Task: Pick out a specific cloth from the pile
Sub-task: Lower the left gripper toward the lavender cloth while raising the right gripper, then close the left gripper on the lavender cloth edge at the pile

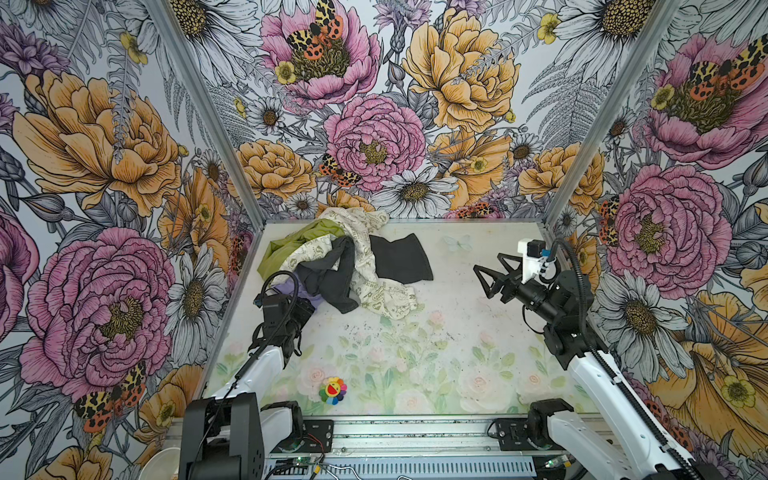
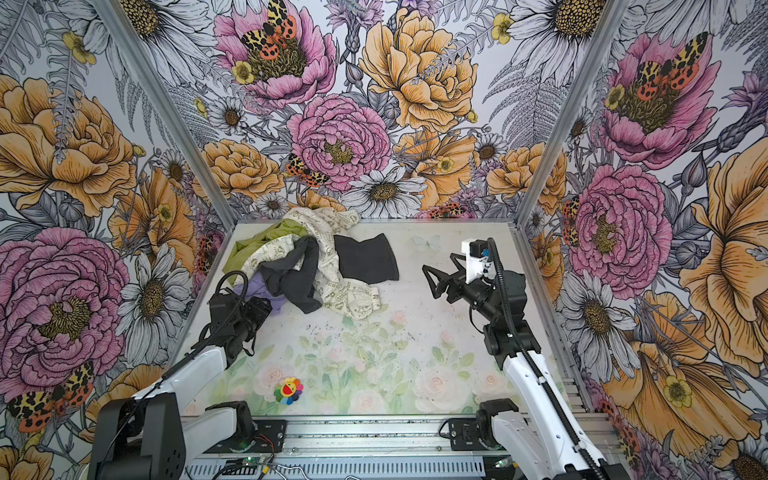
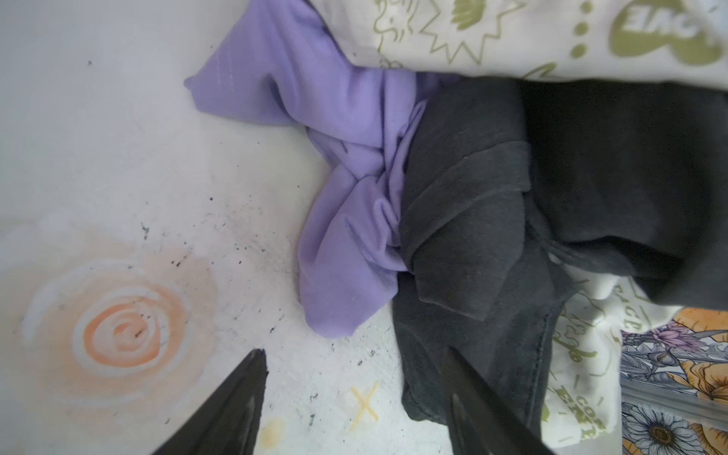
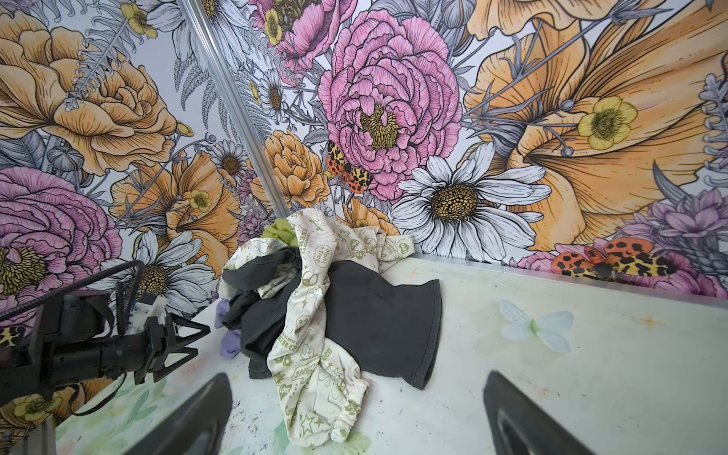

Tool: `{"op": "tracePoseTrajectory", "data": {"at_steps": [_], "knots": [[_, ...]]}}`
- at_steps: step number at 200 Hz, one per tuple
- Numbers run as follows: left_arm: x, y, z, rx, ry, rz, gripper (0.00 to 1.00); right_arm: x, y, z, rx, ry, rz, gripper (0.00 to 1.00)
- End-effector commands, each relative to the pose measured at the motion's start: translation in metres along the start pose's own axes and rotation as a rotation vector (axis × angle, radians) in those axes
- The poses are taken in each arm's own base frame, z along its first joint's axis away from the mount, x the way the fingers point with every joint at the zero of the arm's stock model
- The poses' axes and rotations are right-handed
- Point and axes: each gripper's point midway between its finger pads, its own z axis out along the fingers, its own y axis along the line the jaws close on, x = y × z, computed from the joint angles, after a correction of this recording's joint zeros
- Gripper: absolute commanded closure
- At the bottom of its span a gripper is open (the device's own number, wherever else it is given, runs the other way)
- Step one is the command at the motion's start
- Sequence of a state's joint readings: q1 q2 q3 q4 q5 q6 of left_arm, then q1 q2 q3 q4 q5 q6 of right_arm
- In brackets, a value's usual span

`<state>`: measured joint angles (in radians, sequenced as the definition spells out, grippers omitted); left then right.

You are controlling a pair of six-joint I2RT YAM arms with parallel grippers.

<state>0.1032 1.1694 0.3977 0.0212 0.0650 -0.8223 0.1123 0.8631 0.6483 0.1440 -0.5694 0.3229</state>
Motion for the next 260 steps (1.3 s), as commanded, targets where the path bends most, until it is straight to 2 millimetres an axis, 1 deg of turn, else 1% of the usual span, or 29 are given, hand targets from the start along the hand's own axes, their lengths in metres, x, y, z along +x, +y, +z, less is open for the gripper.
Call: {"op": "tracePoseTrajectory", "data": {"at_steps": [1,31,62,75,85,98,114,198,215,220,235,260], "knots": [[-0.014,-0.018,0.008,0.056,-0.014,-0.038,0.32,-0.004,0.012,-0.001,-0.055,-0.025,0.001,0.00],[-0.012,-0.019,0.022,0.072,-0.004,-0.060,0.36,-0.003,0.023,0.000,-0.120,-0.006,-0.004,0.00],[-0.013,-0.018,0.032,0.065,0.003,-0.065,0.44,0.000,0.037,0.001,-0.203,0.012,-0.010,0.01],[-0.014,-0.017,0.035,0.062,0.003,-0.070,0.47,0.001,0.039,0.002,-0.212,0.016,-0.011,0.00],[-0.013,-0.017,0.037,0.060,0.003,-0.071,0.52,0.002,0.041,0.002,-0.218,0.017,-0.014,0.01],[-0.013,-0.014,0.040,0.051,0.006,-0.072,0.54,0.002,0.043,0.002,-0.226,0.017,-0.018,0.00],[-0.011,-0.011,0.044,0.041,0.015,-0.078,0.59,-0.001,0.045,0.003,-0.231,0.013,-0.024,0.00],[-0.009,0.003,0.052,-0.017,0.015,-0.095,0.60,-0.002,0.047,0.008,-0.241,0.021,-0.025,0.00],[-0.009,0.004,0.055,-0.023,0.018,-0.091,0.65,-0.002,0.047,0.008,-0.239,0.021,-0.027,0.01],[-0.009,0.004,0.055,-0.024,0.018,-0.092,0.70,-0.001,0.046,0.009,-0.237,0.022,-0.026,0.01],[-0.009,0.005,0.057,-0.029,0.019,-0.092,0.77,-0.002,0.046,0.009,-0.237,0.022,-0.030,0.01],[-0.010,0.001,0.059,-0.017,0.023,-0.082,0.94,0.000,0.046,0.009,-0.234,0.028,-0.032,0.01]]}}
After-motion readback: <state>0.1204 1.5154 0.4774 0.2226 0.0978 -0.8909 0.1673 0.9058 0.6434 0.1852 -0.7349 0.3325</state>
